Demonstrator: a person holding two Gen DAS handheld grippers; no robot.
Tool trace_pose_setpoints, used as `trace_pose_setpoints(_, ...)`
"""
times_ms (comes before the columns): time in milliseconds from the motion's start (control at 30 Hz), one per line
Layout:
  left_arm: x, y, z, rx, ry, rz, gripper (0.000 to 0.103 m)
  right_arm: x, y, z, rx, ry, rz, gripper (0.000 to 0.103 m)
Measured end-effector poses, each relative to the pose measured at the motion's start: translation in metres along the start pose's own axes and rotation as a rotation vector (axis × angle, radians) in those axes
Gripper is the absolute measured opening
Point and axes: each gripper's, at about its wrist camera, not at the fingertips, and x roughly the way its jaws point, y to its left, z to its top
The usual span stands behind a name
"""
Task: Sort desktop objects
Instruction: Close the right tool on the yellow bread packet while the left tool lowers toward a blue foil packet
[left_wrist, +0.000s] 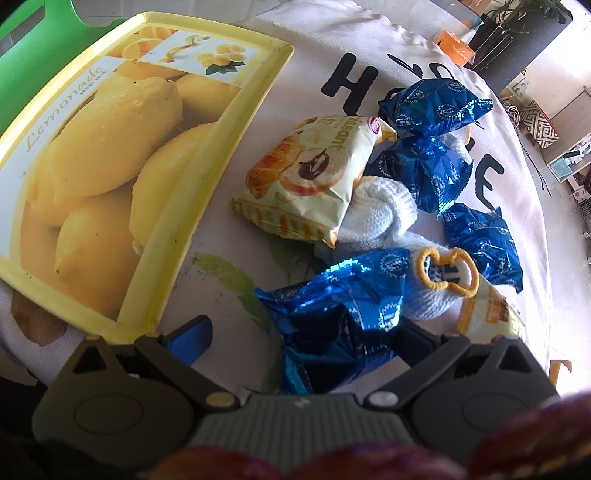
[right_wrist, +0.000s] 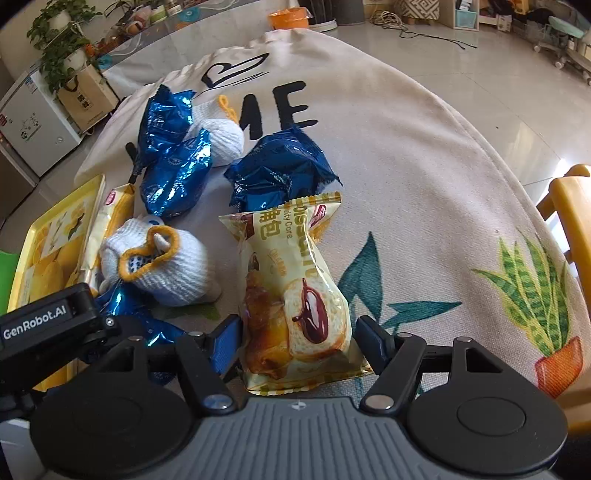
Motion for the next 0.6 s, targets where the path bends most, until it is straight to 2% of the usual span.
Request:
trace_pose_setpoints(233, 0.000, -0.016, -0.007, 0.110, 0.003, -0.033, 0.103, -0.003, -0.011, 0.003, 0.081, 0.007, 0.041, 0.070)
trace_pose_setpoints(333, 0.002, -0.019, -0.008, 0.120, 0.003, -0.032, 0.103, -0.003, -0.012, 0.005, 0.086, -0.004, 0.051, 0.072)
trace_pose_setpoints(600, 0.007, -0.023, -0.008, 0.146, -0.038, 0.034, 0.103, 0.003, -0.008, 0.005, 0.057, -0.011, 0.014, 0.078)
